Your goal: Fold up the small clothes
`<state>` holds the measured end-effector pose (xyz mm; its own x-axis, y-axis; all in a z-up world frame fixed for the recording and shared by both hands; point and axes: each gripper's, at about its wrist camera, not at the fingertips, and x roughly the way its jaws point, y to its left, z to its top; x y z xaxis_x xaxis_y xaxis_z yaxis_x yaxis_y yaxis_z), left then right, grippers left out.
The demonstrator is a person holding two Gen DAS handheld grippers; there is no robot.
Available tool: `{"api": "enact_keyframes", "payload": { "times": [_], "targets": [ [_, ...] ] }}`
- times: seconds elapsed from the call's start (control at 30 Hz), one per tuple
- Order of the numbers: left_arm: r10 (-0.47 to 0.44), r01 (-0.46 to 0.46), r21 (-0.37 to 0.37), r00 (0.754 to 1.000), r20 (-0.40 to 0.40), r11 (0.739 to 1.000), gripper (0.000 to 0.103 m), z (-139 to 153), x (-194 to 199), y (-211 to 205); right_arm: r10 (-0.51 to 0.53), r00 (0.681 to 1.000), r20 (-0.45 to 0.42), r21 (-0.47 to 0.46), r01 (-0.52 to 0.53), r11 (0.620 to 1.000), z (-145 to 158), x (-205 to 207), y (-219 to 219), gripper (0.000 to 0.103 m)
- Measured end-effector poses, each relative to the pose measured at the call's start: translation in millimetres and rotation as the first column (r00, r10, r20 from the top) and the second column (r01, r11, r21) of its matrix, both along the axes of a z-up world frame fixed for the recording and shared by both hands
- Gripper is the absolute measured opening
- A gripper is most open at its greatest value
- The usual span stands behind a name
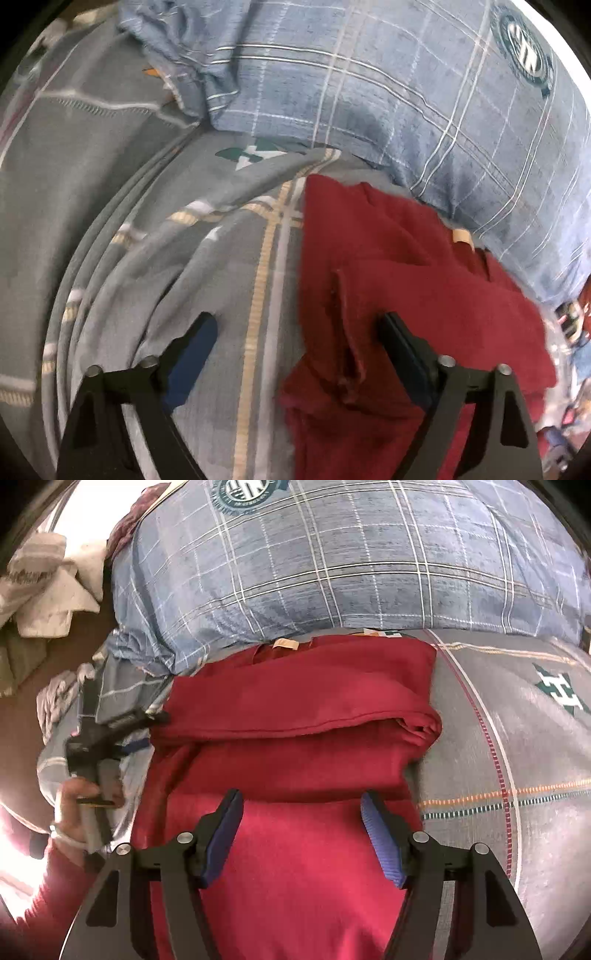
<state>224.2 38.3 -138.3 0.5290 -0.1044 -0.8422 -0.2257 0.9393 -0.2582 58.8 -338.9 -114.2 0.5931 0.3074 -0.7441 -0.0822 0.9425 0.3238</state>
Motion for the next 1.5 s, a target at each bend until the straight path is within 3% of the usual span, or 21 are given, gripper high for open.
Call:
{"api": "enact_keyframes", "payload": {
  "times": [0.03,0.07,0.2,0.33,0.5,0.6,0.67,0.73,0.8,1.03,1.07,1.1,1.13,1.17,1.2,1.23,1.33,1.37,1.4,1.47,1.5],
  "targets": [
    [-0.033,0.033,-0.001,0.999,0.013,0.999,0.043,2.6,2.7,-4.9,-0.004,1.000,-0.005,0.007,0.004,1.000,-1.2,2.6,-1.0,0.069],
    [-0.072,0.073,-0.031,0.997,0.015,0.997,0.019,4.1,4.9,-9.3,-0.006,1.000,-0.007,0.007,0.006,1.000,-1.9,4.3,-0.5,0.070],
    [-0.149,0.149,0.039,0.989,-0.007,0.988,0.012,16.3,10.9,-18.3,-0.001,1.000,-0.013,0.003,0.001,1.000,-3.6,12.0,4.2,0.070],
    [-0.072,0.073,-0.095,0.997,0.006,0.993,0.012,18.6,10.2,18.4,0.004,1.000,-0.016,0.018,-0.004,1.000,-4.1,14.8,5.8,0.070],
    [-0.030,0.028,-0.113,0.999,-0.012,0.993,0.012,9.3,9.4,34.5,0.016,1.000,-0.011,0.005,-0.016,1.000,-2.8,11.8,2.7,0.070],
    [-0.032,0.031,-0.069,0.999,-0.010,0.997,0.015,4.8,2.5,21.8,-0.006,1.000,-0.002,-0.023,0.006,1.000,0.7,5.6,-2.3,0.070],
    [-0.029,0.029,-0.063,1.000,-0.009,0.998,0.030,7.5,-2.2,17.2,-0.023,1.000,0.009,-0.025,0.023,0.999,5.0,-2.8,-9.7,0.070],
    [-0.041,0.039,-0.085,0.999,-0.017,0.996,0.052,11.5,-9.2,15.4,-0.065,0.998,0.011,-0.051,0.065,0.997,8.2,-11.8,-20.8,0.077],
    [-0.039,0.038,-0.084,0.999,-0.004,0.996,0.062,22.5,-23.3,13.1,-0.105,0.994,0.007,-0.083,0.105,0.991,9.2,-18.6,-32.3,0.085],
    [-0.131,0.132,-0.023,0.991,0.028,0.991,0.069,46.6,-98.0,-14.5,-0.084,0.992,-0.092,-0.050,0.080,0.996,-32.1,-13.2,-45.0,0.086],
    [-0.143,0.144,-0.023,0.989,0.021,0.989,0.069,48.3,-108.5,-14.5,-0.078,0.993,-0.092,-0.058,0.073,0.996,-35.9,-12.8,-44.5,0.081],
    [-0.160,0.161,-0.023,0.987,0.012,0.987,0.069,47.5,-122.5,-18.1,-0.061,0.996,-0.059,-0.133,0.053,0.990,-35.3,-15.5,-37.8,0.060],
    [-0.171,0.171,-0.023,0.985,0.010,0.985,0.069,47.3,-132.3,-19.8,-0.016,0.998,-0.057,-0.151,0.007,0.989,-32.1,-19.1,-33.0,0.034],
    [-0.179,0.179,-0.023,0.984,0.009,0.984,0.069,46.8,-146.1,-21.0,0.023,0.997,-0.077,-0.108,-0.032,0.994,-29.5,-22.8,-33.1,0.008],
    [-0.182,0.182,-0.028,0.983,0.008,0.983,0.069,46.0,-158.3,-21.6,0.031,0.997,-0.067,-0.073,-0.035,0.997,-22.4,-31.4,-36.5,0.007],
    [-0.184,0.184,-0.039,0.983,0.006,0.982,0.069,45.5,-170.4,-21.6,0.029,0.998,-0.053,-0.095,-0.033,0.995,-18.8,-36.3,-38.7,0.007],
    [-0.190,0.188,-0.079,0.982,-0.023,0.979,0.069,41.4,-200.3,-20.7,-0.009,0.998,-0.064,-0.126,0.001,0.992,-20.2,-44.3,-47.3,0.017],
    [-0.191,0.187,-0.086,0.981,-0.031,0.979,0.069,41.1,-206.8,-21.8,-0.028,0.998,-0.062,-0.112,0.021,0.993,-19.0,-49.6,-51.6,0.029],
    [-0.189,0.185,-0.091,0.981,-0.041,0.979,0.069,39.5,-215.9,-22.0,-0.038,0.997,-0.061,-0.077,0.034,0.996,-17.4,-55.7,-56.6,0.054],
    [-0.179,0.173,-0.093,0.982,-0.058,0.981,0.070,37.1,-229.1,-20.1,-0.042,0.998,-0.050,0.028,0.044,0.999,-15.5,-74.3,-68.0,0.079],
    [-0.172,0.166,-0.093,0.983,-0.067,0.982,0.070,35.7,-234.5,-19.2,-0.039,0.998,-0.049,0.053,0.042,0.998,-15.9,-84.9,-71.2,0.078]
  ]
}}
